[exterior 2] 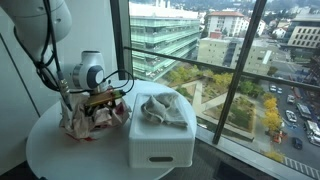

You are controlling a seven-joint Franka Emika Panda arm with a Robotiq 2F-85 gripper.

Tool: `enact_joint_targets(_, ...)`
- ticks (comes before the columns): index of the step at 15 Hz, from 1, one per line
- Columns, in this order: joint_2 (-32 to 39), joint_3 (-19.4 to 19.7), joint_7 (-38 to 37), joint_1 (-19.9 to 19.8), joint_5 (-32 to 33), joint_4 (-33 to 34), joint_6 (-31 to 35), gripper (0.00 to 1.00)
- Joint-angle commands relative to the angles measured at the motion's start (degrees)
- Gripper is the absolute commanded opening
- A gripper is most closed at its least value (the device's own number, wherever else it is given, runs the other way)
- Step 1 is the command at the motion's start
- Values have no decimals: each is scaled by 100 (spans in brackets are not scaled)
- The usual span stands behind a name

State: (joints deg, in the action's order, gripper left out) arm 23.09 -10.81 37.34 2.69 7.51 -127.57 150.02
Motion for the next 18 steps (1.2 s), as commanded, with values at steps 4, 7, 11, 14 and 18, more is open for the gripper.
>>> enact_joint_targets(4, 204, -102, 0, -98, -58, 235, -122, 42)
enact_joint_targets(7, 139, -141, -16, -136, -155, 215, -151, 20)
enact_joint_targets(11, -140, -214, -42, -155, -277, 127, -123, 6)
enact_joint_targets(14, -358, -335, 18, -159, -427, 109, -106, 11)
enact_joint_targets(18, -184, -528, 181, -77, -587, 424, -24, 14)
